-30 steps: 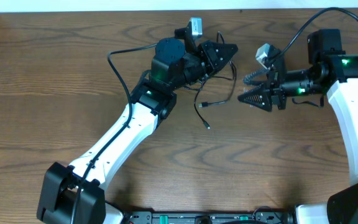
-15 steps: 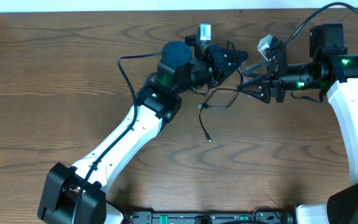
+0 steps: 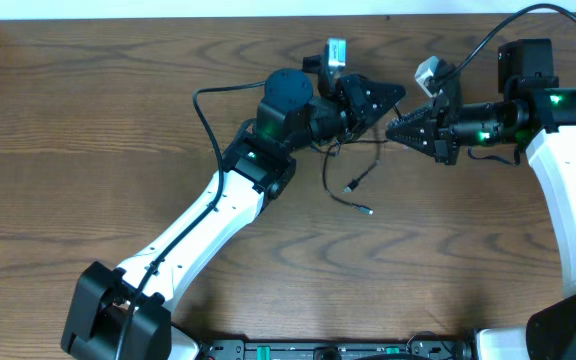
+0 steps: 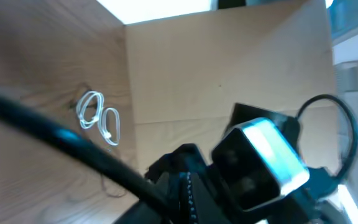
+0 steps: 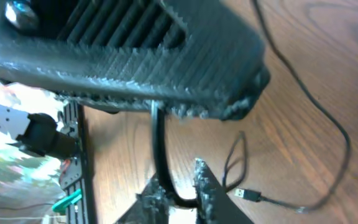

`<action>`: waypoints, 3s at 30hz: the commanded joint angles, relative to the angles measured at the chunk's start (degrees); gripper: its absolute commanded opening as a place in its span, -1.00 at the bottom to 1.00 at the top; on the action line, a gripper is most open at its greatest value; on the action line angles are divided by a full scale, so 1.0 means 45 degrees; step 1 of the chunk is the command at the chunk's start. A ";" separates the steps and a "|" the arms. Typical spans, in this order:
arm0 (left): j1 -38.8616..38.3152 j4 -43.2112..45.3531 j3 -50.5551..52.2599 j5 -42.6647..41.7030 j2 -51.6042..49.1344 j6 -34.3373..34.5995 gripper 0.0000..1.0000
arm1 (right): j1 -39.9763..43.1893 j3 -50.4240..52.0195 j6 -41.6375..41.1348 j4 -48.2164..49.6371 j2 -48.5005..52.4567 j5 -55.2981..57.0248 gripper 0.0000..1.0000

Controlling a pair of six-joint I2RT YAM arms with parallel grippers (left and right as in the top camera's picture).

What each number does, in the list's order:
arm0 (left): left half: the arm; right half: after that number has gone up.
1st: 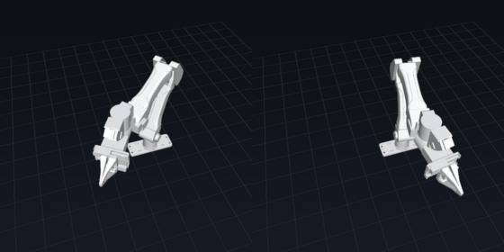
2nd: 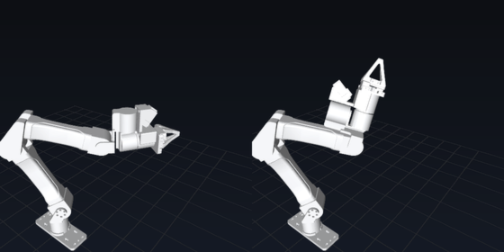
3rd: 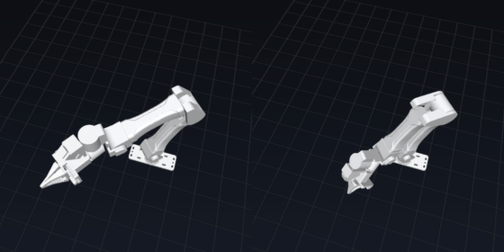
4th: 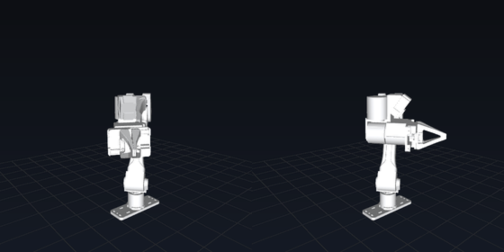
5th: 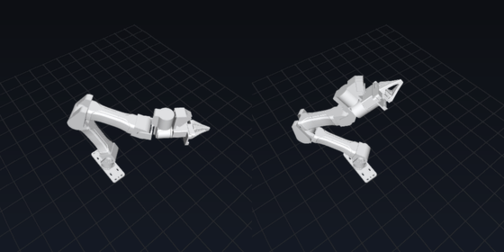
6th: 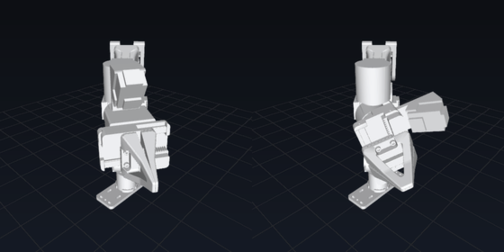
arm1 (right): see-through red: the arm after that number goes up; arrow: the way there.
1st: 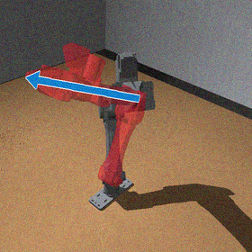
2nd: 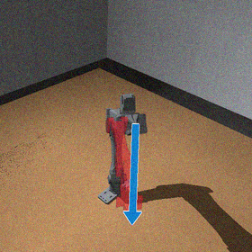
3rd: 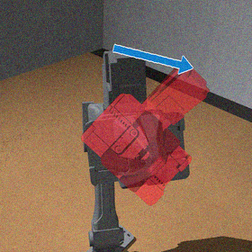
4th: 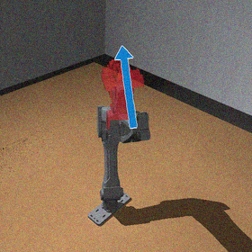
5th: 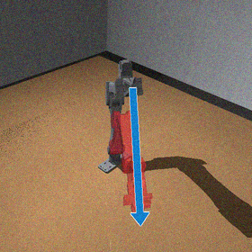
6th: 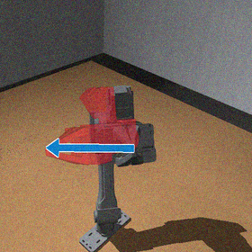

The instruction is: Untangle cables

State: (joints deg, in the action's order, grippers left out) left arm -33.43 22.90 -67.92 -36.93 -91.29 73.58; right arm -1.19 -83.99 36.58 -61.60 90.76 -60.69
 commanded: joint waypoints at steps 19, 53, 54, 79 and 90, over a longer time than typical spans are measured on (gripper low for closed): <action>0.0442 -1.0433 -0.0049 0.4605 0.0107 -0.9894 -0.12 | 0.0010 -0.0121 -0.7830 -0.0389 -0.0189 1.3221 -0.98; 0.0559 -1.5310 -0.0049 0.9068 0.0107 -1.0054 -0.12 | 0.9122 -0.0146 -1.4834 0.4702 -0.1166 1.0452 -0.98; 0.0559 -1.5310 -0.0049 0.9068 0.0102 -1.0054 -0.12 | 0.9224 -0.0146 -1.4843 0.4289 -0.1166 1.1128 -0.98; 0.0559 -1.5314 -0.0049 0.9063 0.0102 -1.0054 -0.12 | 0.9316 -0.0131 -1.4838 0.2540 -0.1141 1.2959 0.38; 0.0554 -1.5319 -0.0049 0.9063 0.0102 -1.0054 -0.12 | 0.9083 -0.0126 -1.4824 0.2331 -0.0447 1.2638 0.43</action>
State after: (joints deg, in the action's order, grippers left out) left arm -31.16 -45.91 -67.83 3.36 -91.29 28.47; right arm 40.36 -84.05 -29.98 -50.68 86.91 -3.40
